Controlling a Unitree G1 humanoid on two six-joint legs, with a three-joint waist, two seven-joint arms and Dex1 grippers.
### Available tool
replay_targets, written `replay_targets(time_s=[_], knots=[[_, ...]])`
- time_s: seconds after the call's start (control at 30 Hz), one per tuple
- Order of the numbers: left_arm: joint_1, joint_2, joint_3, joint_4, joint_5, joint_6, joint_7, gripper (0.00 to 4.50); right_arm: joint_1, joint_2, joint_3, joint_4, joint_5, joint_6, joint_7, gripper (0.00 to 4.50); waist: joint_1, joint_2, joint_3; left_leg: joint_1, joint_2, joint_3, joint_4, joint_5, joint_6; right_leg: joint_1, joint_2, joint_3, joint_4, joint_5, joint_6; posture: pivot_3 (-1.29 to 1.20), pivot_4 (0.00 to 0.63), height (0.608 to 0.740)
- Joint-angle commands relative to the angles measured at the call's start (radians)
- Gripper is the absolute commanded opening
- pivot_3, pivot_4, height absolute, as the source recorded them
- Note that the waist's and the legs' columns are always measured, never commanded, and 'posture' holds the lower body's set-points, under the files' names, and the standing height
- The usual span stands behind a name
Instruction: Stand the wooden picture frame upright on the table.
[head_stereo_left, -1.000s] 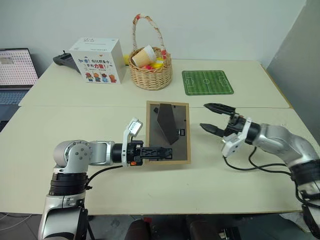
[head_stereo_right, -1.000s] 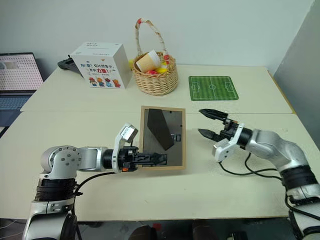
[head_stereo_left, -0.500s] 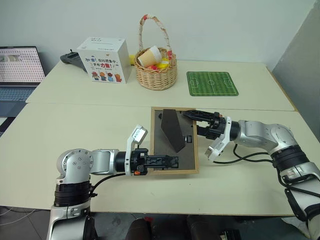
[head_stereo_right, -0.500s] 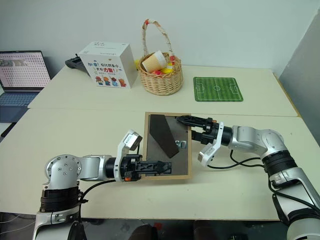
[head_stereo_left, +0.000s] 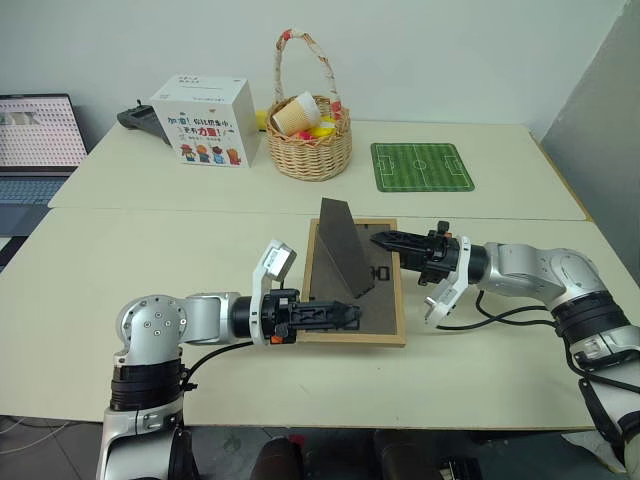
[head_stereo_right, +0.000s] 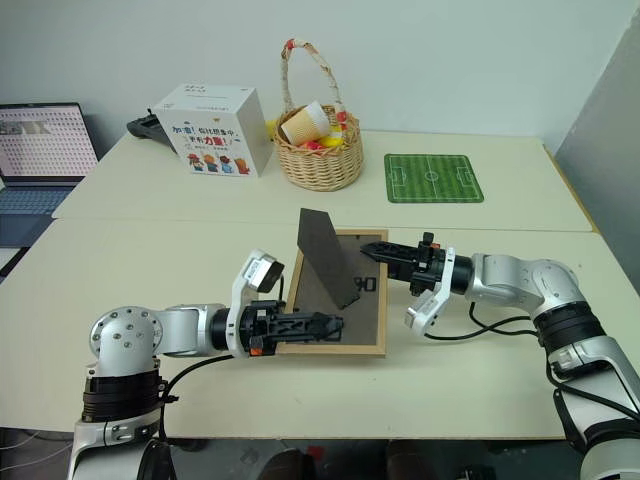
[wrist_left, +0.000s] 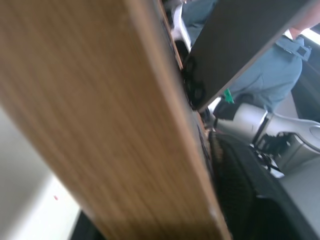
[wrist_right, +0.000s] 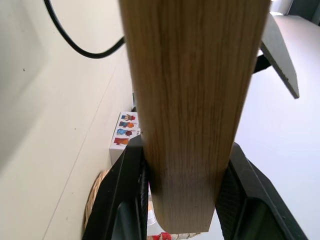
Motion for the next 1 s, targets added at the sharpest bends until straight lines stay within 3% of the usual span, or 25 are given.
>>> replay_targets(time_s=[0.03,0.1,0.27,0.33,0.4,0.53,0.73,0.97,1.0], knots=[[-0.025,0.051,0.059,0.043,0.018,-0.048,0.020,3.12,-0.005,-0.019,-0.025,0.015,0.175,-0.025,0.037,1.33,0.000,0.000,0.000,0.000,0.000,0.000,0.000,0.000,0.000,0.000,0.000,0.000,0.000,0.000,0.000,0.00,0.150,0.740],[-0.013,0.080,0.077,0.031,0.026,-0.073,0.028,3.59,0.003,-0.014,-0.011,0.047,0.292,0.005,0.113,1.33,-0.001,0.000,0.000,0.000,0.000,0.000,0.000,0.000,0.000,0.000,0.000,0.000,0.000,0.000,0.000,0.00,0.150,0.740],[0.010,0.145,0.166,0.010,0.138,-0.236,0.148,4.49,0.031,0.063,0.028,0.078,0.776,0.290,0.533,1.33,-0.005,0.000,0.000,0.001,0.001,0.000,0.000,0.000,0.000,0.001,0.000,0.000,0.000,0.000,0.000,0.00,0.150,0.740],[0.021,0.173,0.176,-0.019,0.183,-0.299,0.167,4.50,0.049,0.110,0.012,0.036,0.955,0.473,0.712,1.33,-0.005,0.000,0.000,0.001,0.001,0.000,0.000,0.000,0.000,0.001,0.000,0.000,0.000,0.000,0.000,0.00,0.150,0.740],[0.072,0.225,0.140,-0.130,0.282,-0.405,0.166,4.50,0.063,0.163,0.001,-0.020,1.126,0.775,0.892,1.32,-0.004,0.000,0.000,0.001,0.002,0.000,0.000,0.000,0.000,0.001,-0.001,-0.001,0.000,0.000,0.000,0.00,0.150,0.740],[0.168,0.253,0.059,-0.319,0.404,-0.576,0.139,4.50,0.062,0.250,-0.058,-0.085,1.406,1.323,1.068,1.31,0.002,-0.001,0.000,0.001,0.005,-0.001,-0.002,0.000,0.001,0.002,-0.005,-0.002,-0.002,0.000,0.000,0.00,0.150,0.740],[0.209,0.199,0.016,-0.406,0.456,-0.684,0.173,4.50,-0.022,0.377,-0.123,0.119,1.447,1.577,1.181,1.31,0.018,-0.001,0.000,0.001,0.000,0.000,-0.002,-0.001,0.006,0.001,-0.005,-0.002,-0.002,0.000,0.000,0.00,0.150,0.740],[0.264,0.218,0.011,-0.405,0.472,-0.717,0.136,4.50,-0.034,0.425,-0.122,0.306,1.305,1.462,1.276,1.31,0.018,-0.001,0.000,0.000,-0.001,0.001,-0.003,-0.002,0.007,0.000,-0.003,-0.003,-0.003,0.000,0.000,0.00,0.150,0.740],[0.263,0.222,0.010,-0.402,0.476,-0.721,0.133,4.50,-0.032,0.426,-0.126,0.307,1.295,1.458,1.284,1.65,0.016,-0.001,0.000,0.000,-0.001,0.001,-0.003,-0.002,0.007,0.000,-0.003,-0.003,-0.002,0.000,0.000,0.00,0.150,0.740]])
